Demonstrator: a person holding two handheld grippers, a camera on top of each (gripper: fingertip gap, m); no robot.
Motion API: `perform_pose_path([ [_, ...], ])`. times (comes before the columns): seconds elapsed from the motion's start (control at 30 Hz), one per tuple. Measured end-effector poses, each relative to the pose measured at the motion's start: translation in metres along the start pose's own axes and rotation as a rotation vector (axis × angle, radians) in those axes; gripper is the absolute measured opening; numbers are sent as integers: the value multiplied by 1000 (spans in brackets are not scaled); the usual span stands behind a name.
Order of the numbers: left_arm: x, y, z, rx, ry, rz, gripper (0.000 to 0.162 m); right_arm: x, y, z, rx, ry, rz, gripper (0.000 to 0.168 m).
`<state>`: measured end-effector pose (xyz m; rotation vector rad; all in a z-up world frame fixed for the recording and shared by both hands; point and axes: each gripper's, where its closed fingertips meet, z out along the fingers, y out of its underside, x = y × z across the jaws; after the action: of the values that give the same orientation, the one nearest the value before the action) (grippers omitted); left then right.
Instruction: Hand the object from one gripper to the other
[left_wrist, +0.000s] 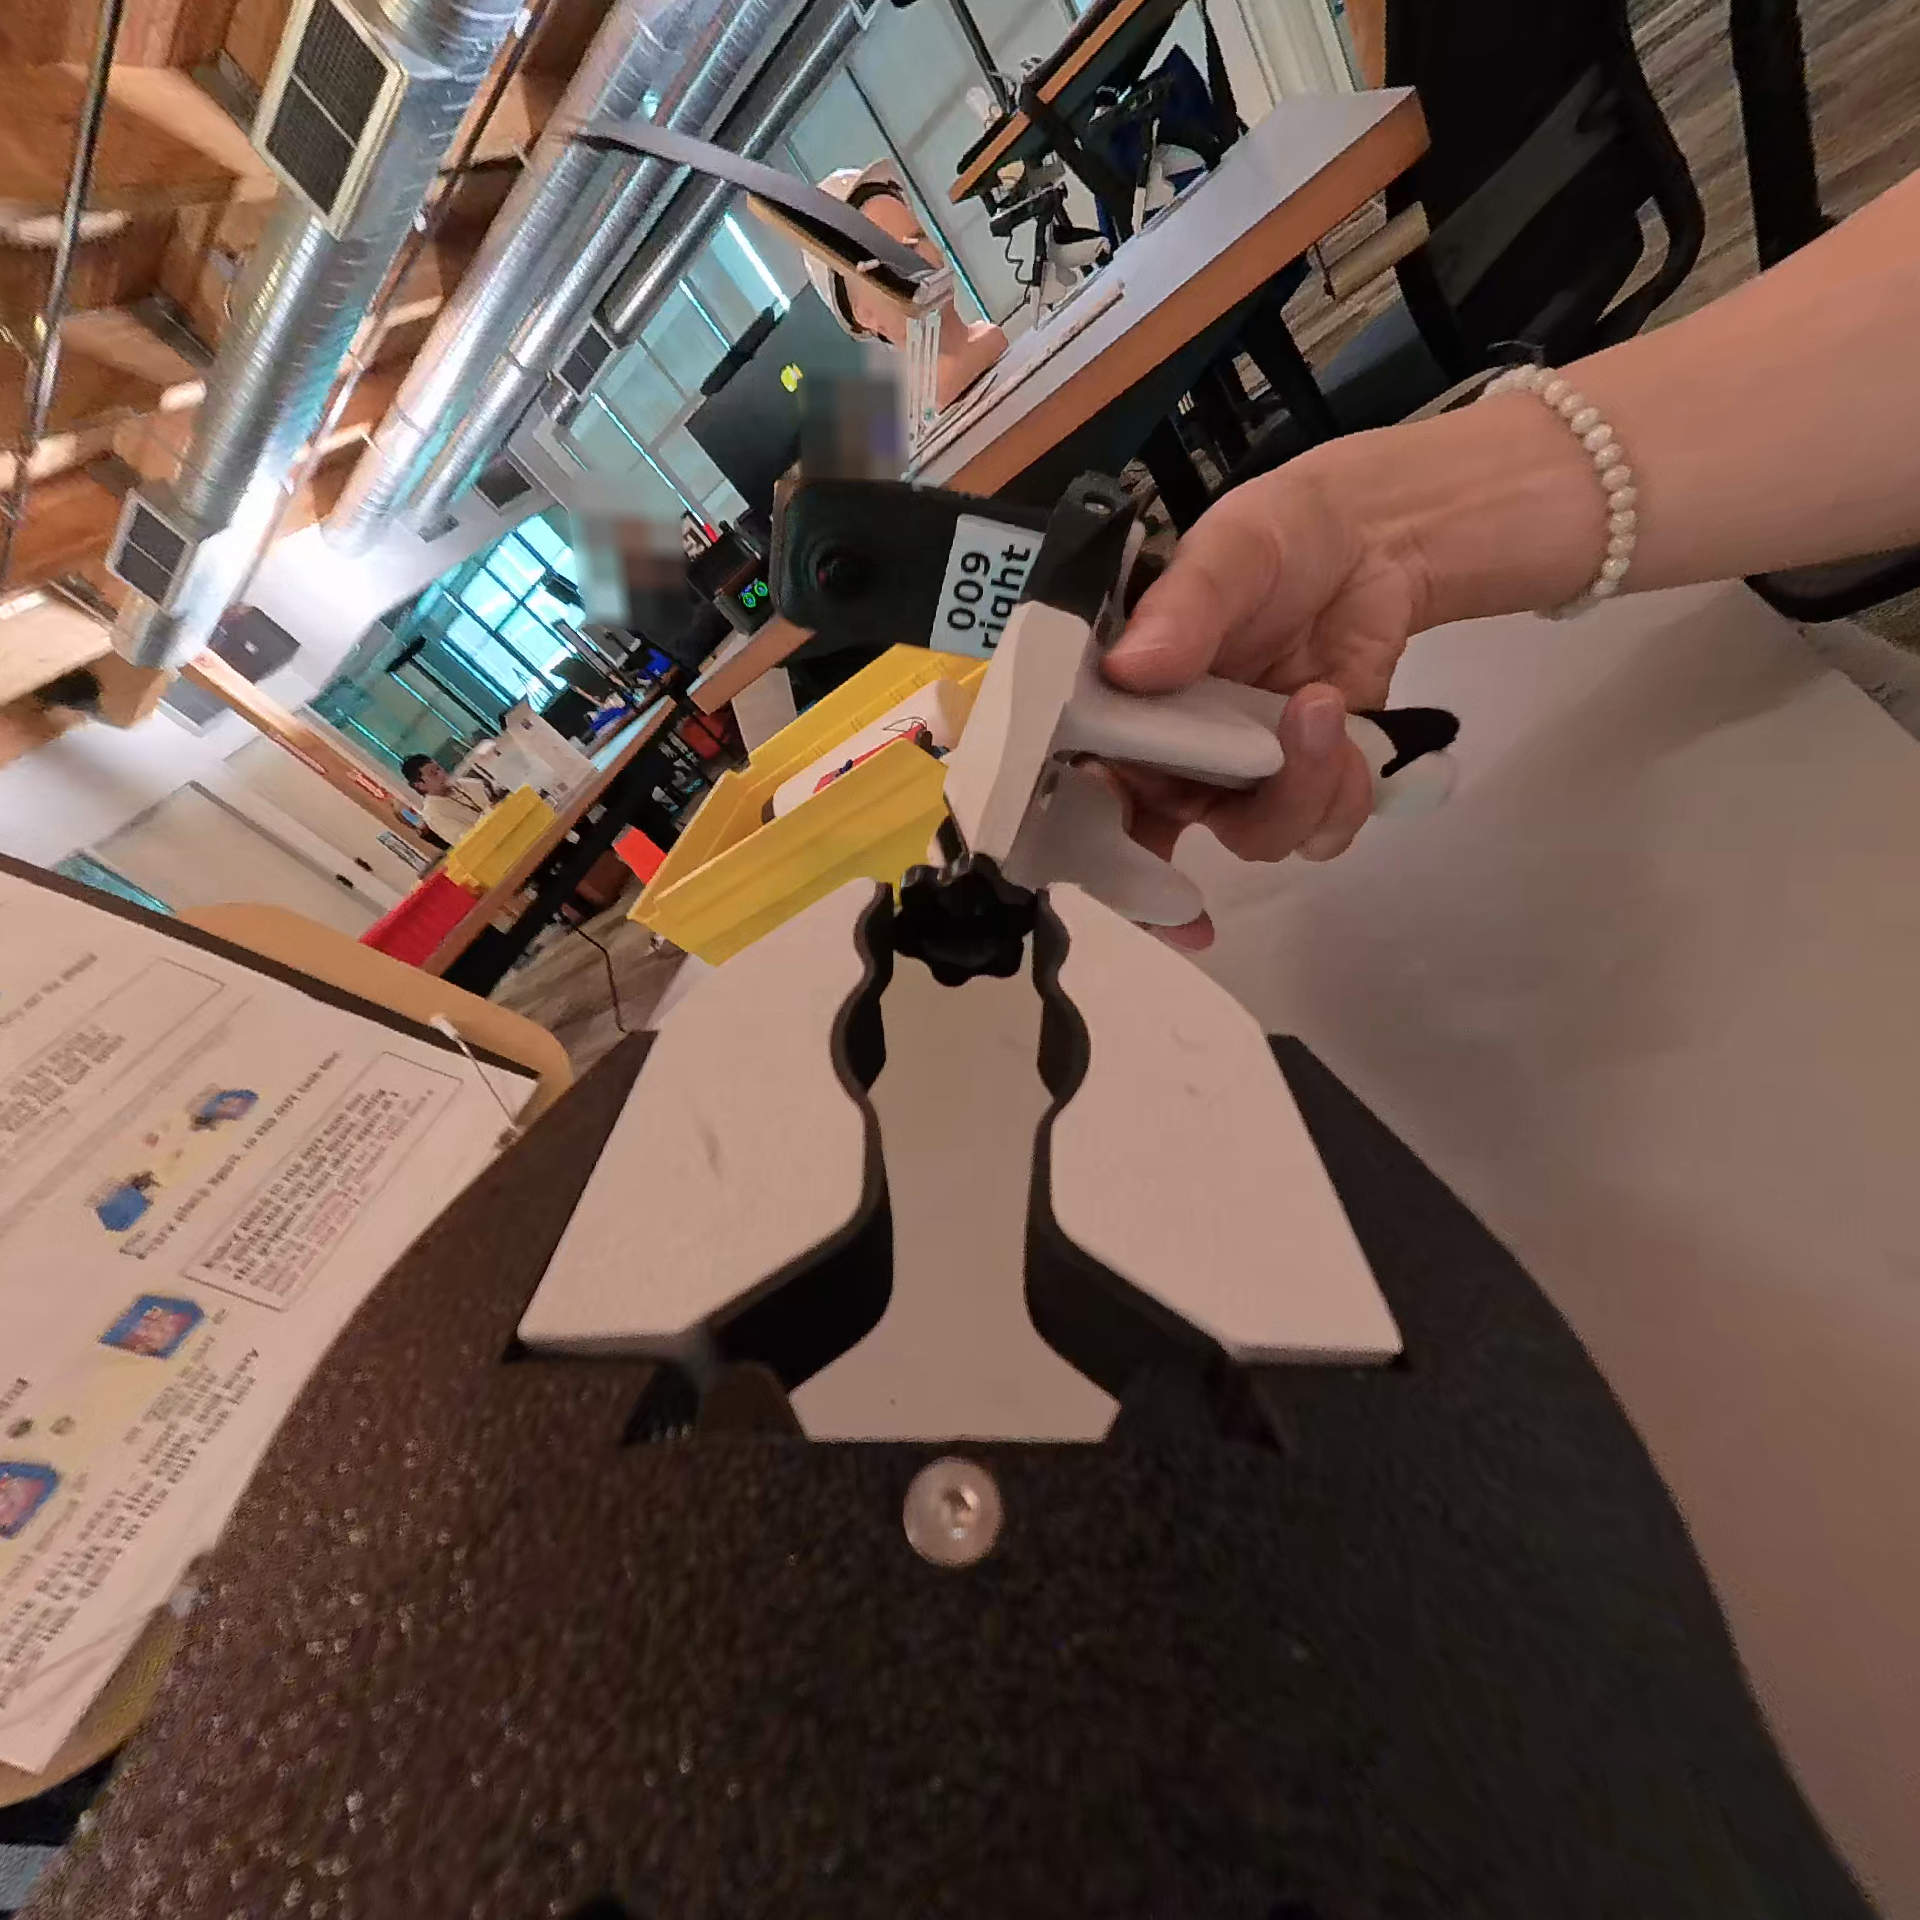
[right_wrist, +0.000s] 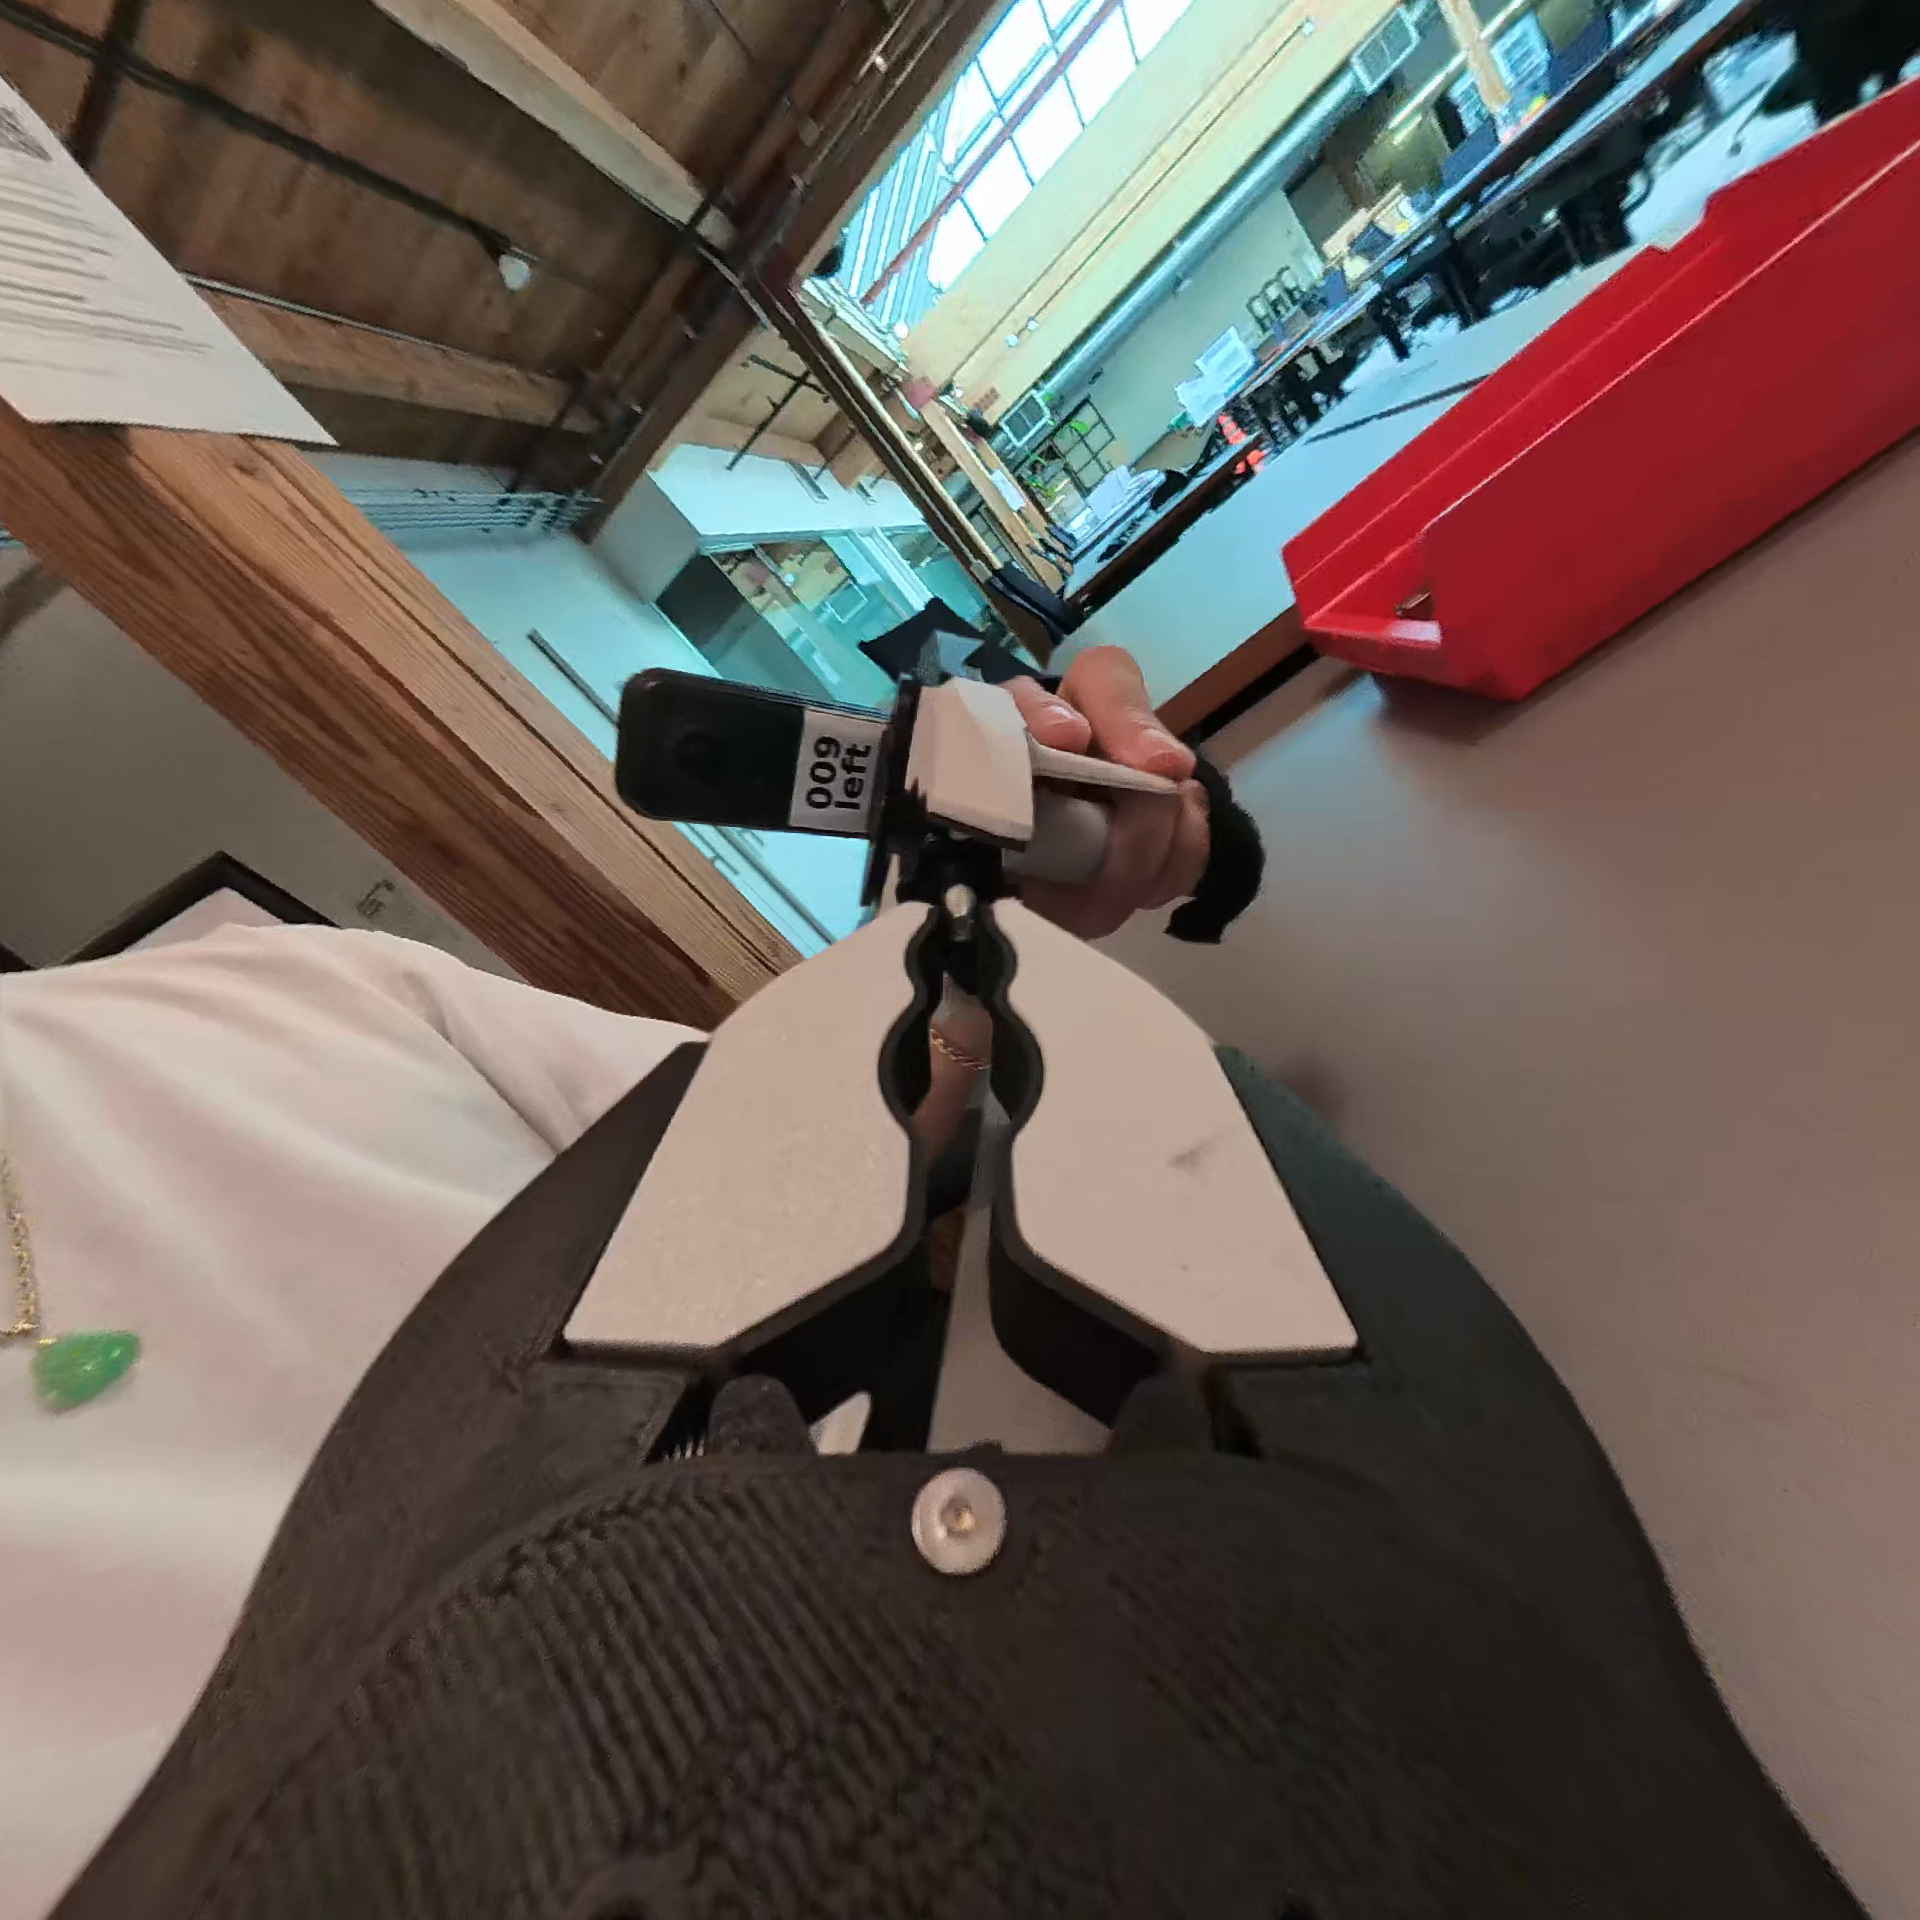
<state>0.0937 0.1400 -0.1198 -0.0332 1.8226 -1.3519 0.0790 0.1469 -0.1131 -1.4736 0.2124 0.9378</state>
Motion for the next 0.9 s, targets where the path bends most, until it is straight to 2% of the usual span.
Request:
perform_pose_path([
  [0.03,0,2,0,-7,4,-27,25,2,0,0,-3,19,-37,5],
  [0.23,0,0,2,18,40,-310,31,5,-6,-6,-24,127,-363,5],
  [0.37,-11,-2,-2,51,96,-729,34,9,-15,-16,-22,249,-663,5],
  [0.47,-4,-2,-2,52,252,-1083,34,5,-15,-17,-51,289,-896,5],
  [0.57,-1,-6,-3,106,366,-1329,34,-3,-12,-13,-72,302,-1106,5],
  [0.67,7,-6,-5,105,465,-1452,34,-2,-6,-12,-130,332,-1236,6],
  [0.83,21,-12,-4,96,588,-1523,33,3,6,-8,-223,333,-1362,6],
  [0.87,21,-10,-3,97,584,-1533,24,4,7,-7,-220,328,-1373,6],
  [0.9,20,-8,-2,98,578,-1536,23,4,8,-7,-216,319,-1356,6],
])
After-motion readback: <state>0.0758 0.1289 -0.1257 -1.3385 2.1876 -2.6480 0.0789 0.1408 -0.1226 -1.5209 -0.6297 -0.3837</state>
